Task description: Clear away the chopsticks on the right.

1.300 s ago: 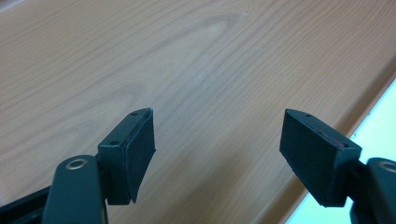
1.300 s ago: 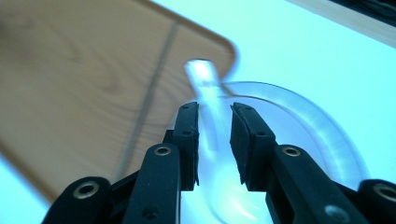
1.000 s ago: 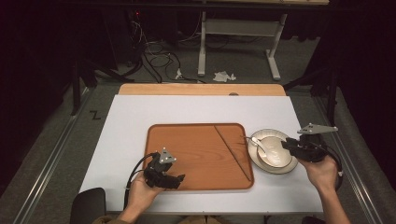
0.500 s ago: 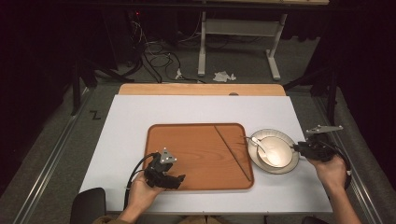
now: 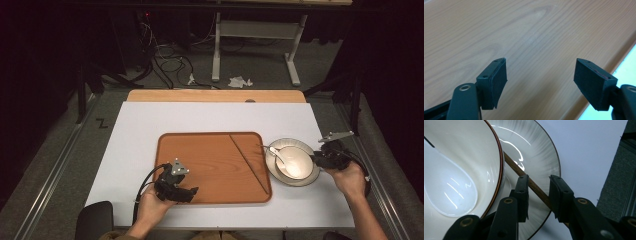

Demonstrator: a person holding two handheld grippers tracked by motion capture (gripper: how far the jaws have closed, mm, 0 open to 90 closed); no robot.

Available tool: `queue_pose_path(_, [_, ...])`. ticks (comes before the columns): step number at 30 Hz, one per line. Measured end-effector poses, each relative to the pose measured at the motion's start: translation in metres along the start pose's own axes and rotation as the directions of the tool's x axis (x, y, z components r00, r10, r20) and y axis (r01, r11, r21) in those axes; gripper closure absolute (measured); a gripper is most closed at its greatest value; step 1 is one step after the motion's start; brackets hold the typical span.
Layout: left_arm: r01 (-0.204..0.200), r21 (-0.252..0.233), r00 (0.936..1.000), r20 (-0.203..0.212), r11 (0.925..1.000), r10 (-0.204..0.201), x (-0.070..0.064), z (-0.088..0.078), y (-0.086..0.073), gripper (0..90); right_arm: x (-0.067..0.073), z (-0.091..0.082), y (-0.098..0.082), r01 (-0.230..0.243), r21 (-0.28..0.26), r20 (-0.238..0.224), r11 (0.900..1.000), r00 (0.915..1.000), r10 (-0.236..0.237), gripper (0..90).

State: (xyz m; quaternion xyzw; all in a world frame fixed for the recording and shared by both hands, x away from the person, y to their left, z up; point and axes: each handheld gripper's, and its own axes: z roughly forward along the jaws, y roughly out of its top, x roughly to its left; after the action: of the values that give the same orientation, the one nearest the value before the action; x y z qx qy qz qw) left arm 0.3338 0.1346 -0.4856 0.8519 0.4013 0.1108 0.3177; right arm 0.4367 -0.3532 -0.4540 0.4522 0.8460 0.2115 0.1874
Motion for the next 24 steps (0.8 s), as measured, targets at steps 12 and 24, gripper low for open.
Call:
queue_pose_path(12, [-0.001,0.001,1.0000,0.000,1.0000,0.001,0.0000,0.0001,0.0000,26.8,0.0024,0.0019,0.0056,0.020,0.007,-0.015,1.000,0.9997,-0.020,78.5])
queue_pose_path(24, [-0.001,-0.002,1.0000,0.000,1.0000,0.001,0.0000,-0.0002,-0.0001,26.7,0.0043,0.0027,0.0078,0.057,0.016,-0.048,0.998,0.9972,-0.057,79.8])
